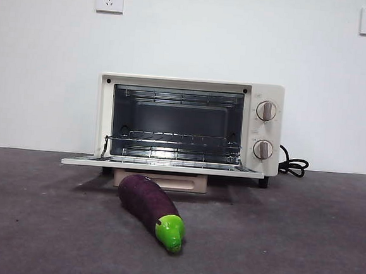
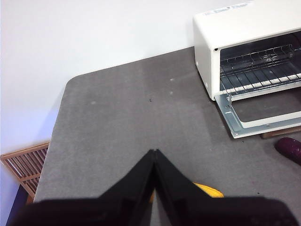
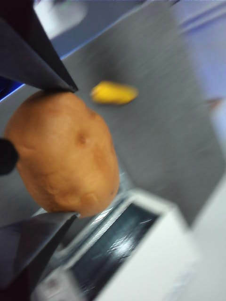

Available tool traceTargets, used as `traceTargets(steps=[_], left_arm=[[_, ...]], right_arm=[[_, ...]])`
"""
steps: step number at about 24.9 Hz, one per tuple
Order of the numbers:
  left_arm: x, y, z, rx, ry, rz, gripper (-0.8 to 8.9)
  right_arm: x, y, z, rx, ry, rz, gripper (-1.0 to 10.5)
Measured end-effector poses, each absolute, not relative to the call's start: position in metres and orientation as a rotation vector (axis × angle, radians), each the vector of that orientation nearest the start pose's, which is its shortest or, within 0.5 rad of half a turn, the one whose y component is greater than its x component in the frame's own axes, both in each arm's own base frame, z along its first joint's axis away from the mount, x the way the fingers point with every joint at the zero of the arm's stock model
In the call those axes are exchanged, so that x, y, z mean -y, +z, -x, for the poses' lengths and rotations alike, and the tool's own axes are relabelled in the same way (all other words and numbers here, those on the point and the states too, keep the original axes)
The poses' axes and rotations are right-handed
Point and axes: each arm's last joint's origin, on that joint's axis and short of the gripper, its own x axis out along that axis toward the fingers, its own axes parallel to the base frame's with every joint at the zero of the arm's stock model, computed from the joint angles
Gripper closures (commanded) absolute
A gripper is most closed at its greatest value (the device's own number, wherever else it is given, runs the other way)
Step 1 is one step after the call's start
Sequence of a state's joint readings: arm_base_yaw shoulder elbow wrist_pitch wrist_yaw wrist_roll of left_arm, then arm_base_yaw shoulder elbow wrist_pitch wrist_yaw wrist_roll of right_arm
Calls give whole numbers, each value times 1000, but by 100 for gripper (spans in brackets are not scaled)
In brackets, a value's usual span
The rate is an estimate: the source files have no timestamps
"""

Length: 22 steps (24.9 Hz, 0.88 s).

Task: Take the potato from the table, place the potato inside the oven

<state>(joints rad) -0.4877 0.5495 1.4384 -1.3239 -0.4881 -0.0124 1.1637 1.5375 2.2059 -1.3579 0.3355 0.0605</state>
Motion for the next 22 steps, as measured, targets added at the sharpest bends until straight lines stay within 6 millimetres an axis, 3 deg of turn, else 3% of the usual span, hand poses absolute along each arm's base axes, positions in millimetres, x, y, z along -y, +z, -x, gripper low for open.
traceTargets(steps=[4,9,14,19,22], left_arm=[[-18,430,5,-384,2,-192,819],[-18,430,5,-384,2,-192,819],[-18,430,5,-384,2,-192,819],[-17,430,5,-389,-42,-183,819],[-16,430,5,-392,-73,-176,819]], right_arm=[[-218,463,-109,-628,591,548,949],[-215,426,-110,-695,455,605,949],[-224,398,-113,-665,523,508,950],[-238,345,-116,-699,591,498,949],[-245,325,-131,-615,568,398,950]])
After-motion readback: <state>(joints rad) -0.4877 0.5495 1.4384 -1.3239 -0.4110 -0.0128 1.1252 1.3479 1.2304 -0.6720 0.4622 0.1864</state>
